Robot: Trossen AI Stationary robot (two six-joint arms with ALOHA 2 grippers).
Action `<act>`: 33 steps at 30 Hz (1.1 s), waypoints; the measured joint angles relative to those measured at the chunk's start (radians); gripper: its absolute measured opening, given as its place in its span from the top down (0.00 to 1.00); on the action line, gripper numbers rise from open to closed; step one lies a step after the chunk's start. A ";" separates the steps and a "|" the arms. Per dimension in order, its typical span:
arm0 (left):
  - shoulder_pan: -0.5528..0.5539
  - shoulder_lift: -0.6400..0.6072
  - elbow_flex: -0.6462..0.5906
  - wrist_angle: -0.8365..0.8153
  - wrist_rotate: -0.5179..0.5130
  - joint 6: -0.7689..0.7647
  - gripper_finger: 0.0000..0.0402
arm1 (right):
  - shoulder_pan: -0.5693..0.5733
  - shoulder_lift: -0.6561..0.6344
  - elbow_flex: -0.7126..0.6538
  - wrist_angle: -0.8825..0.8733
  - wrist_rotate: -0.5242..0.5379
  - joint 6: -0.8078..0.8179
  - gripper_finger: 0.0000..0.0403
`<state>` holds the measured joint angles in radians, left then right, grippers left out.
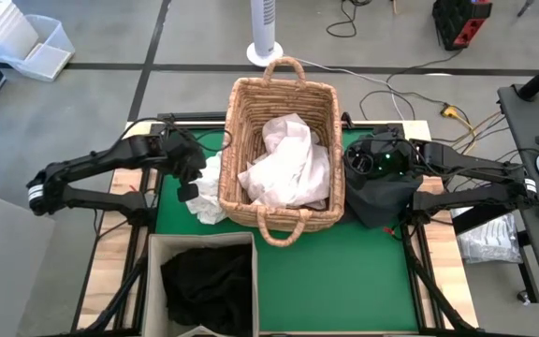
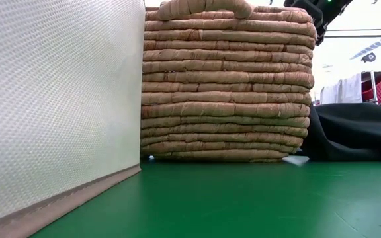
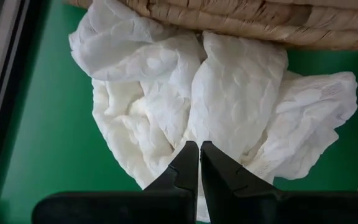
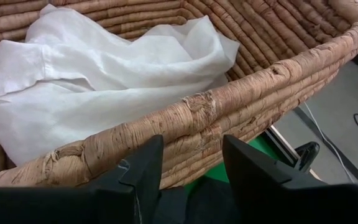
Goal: Sort clothes
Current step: Put the white shirt into the brown laundry bin
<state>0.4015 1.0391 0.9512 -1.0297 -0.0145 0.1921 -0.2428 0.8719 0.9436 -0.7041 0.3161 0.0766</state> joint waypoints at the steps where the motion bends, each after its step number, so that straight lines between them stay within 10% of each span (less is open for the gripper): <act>1: 0.000 -0.005 0.000 0.000 0.000 -0.001 1.00 | 0.000 0.000 0.000 0.000 0.000 0.000 0.60; 33: 0.000 -0.007 -0.113 0.084 -0.002 -0.051 0.60 | 0.000 0.000 -0.012 0.011 0.000 0.016 0.59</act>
<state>0.4012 1.0323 0.8385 -0.9459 -0.0166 0.1413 -0.2428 0.8719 0.9314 -0.6933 0.3157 0.0926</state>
